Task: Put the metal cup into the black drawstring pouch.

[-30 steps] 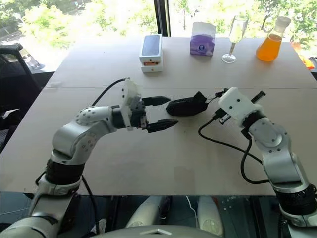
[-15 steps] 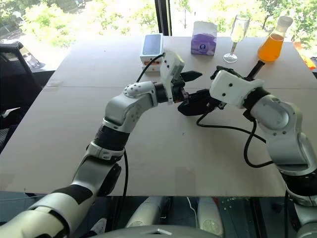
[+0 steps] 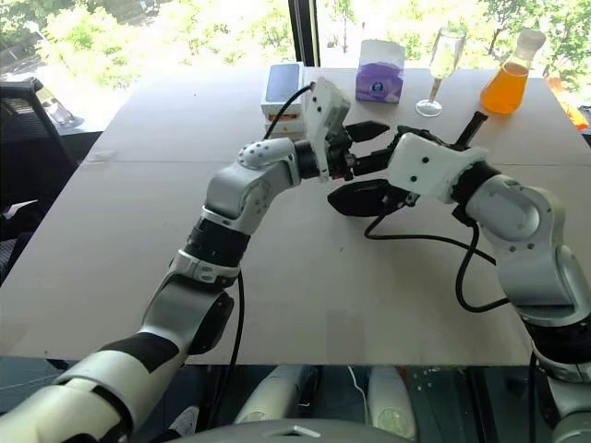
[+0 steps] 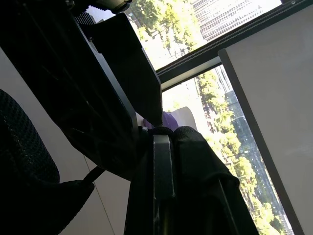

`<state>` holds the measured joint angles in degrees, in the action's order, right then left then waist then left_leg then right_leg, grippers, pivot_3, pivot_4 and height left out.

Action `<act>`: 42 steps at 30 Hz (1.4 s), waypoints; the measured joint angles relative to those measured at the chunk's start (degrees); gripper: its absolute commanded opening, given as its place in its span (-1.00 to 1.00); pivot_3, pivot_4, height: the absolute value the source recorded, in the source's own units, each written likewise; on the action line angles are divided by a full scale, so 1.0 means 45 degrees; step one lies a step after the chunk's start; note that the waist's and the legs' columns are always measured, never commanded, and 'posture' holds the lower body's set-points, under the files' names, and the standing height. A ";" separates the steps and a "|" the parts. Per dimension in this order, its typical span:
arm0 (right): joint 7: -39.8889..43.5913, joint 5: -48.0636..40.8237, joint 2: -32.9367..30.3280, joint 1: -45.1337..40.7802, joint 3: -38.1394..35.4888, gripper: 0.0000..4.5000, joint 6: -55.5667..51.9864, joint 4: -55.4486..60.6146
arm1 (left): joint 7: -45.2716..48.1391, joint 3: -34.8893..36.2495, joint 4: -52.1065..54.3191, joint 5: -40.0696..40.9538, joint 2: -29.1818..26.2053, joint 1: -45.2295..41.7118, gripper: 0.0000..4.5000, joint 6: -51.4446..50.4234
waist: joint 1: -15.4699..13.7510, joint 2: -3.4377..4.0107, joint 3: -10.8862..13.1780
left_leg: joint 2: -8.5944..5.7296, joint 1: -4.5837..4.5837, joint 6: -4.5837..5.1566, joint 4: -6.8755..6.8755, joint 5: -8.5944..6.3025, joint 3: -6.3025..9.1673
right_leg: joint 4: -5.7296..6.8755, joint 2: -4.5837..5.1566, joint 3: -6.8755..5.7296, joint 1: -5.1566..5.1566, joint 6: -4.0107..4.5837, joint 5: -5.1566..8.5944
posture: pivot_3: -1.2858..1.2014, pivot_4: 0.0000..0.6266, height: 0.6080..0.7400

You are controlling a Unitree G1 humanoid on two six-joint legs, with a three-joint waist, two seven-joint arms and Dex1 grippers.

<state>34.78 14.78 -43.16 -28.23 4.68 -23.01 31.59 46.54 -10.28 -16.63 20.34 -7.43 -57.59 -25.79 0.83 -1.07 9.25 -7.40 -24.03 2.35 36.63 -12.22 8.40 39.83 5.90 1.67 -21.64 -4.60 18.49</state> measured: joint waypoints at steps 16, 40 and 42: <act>-0.0084 0.0058 0.0737 -0.0006 -0.0178 -1.00 -0.0988 0.0229 | 0.0755 -0.0004 -0.0035 -0.0105 0.0134 0.0036 -0.94 -0.0060 | -0.0001 0.0000 0.0000 | 0.0000 0.0000 0.0000 0.0007 0.0000 0.0000 | 0.0007 -0.0001 0.0001 0.0000 0.0000 0.0000 | 0.03 -0.52 1.00; -0.2264 -0.2747 0.2435 -0.1570 -0.3996 -1.00 -0.5875 -0.2327 | 0.1266 -0.1893 0.0372 -0.1769 -0.1273 0.1262 -0.94 -0.0067 | 0.0013 0.0009 -0.0003 | 0.0002 -0.0003 0.0001 0.0009 0.0000 -0.0006 | 0.0020 0.0003 0.0016 -0.0012 0.0001 -0.0001 | 0.03 -0.52 1.00; -0.2358 -0.2890 0.2393 -0.1355 -0.4218 -1.00 -0.5896 -0.2337 | 0.1289 -0.2092 0.0365 -0.1957 -0.1446 0.1341 -0.94 0.0049 | 0.0013 0.0010 -0.0004 | 0.0002 -0.0003 0.0001 0.0008 0.0000 -0.0004 | 0.0021 0.0002 0.0014 -0.0011 0.0002 -0.0001 | 0.03 -0.52 1.00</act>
<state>24.17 1.77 -32.39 -34.33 -14.30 -49.54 21.08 52.34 -19.69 -14.99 11.53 -13.94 -51.56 -25.57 0.89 -1.03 9.23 -7.39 -24.04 2.35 36.67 -12.22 8.38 39.93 5.91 1.73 -21.69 -4.59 18.49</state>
